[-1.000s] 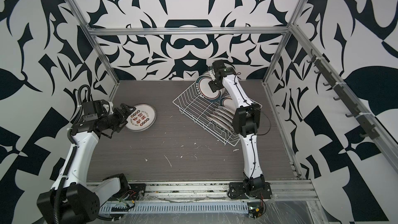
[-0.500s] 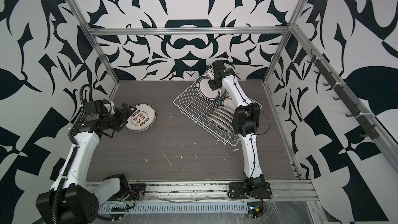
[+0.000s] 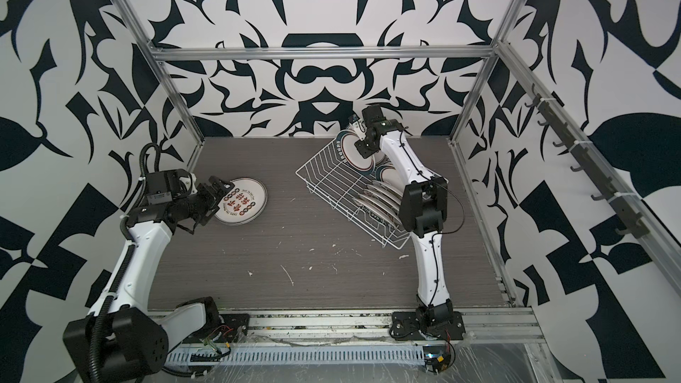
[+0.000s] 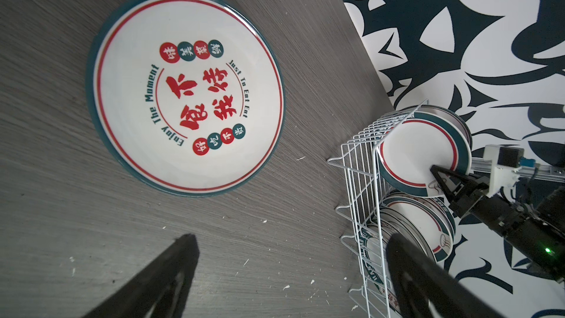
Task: Unload the plates from the dish rack
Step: Pick up the plate from the dish rack.
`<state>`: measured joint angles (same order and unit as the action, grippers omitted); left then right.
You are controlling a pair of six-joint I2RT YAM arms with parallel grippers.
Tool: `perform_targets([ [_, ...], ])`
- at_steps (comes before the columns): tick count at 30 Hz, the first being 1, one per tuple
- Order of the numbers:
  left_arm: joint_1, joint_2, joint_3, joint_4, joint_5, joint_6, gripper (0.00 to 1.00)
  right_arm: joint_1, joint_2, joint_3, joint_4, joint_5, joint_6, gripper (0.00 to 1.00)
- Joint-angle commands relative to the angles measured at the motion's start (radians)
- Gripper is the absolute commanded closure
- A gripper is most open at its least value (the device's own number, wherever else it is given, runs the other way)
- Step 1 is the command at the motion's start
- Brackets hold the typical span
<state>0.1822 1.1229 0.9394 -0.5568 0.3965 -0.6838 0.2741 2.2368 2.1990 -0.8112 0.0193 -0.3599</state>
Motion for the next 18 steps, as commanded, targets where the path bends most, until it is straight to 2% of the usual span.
perform_targets([
  [1, -0.007, 0.001, 0.004, 0.023, -0.022, -0.005, 0.01, 0.004, -0.121, -0.041, 0.084, 0.024, -0.007, 1.00],
  [8, -0.027, -0.024, -0.008, 0.055, -0.082, 0.000, 0.01, 0.003, -0.219, -0.086, 0.142, -0.004, 0.014, 1.00],
  [14, -0.030, -0.008, -0.010, 0.084, -0.056, -0.006, 0.01, 0.011, -0.295, -0.100, 0.173, -0.058, 0.075, 1.00],
  [18, -0.032, 0.010, 0.002, 0.094, -0.022, -0.009, 0.01, 0.012, -0.380, -0.191, 0.268, -0.144, 0.168, 1.00],
])
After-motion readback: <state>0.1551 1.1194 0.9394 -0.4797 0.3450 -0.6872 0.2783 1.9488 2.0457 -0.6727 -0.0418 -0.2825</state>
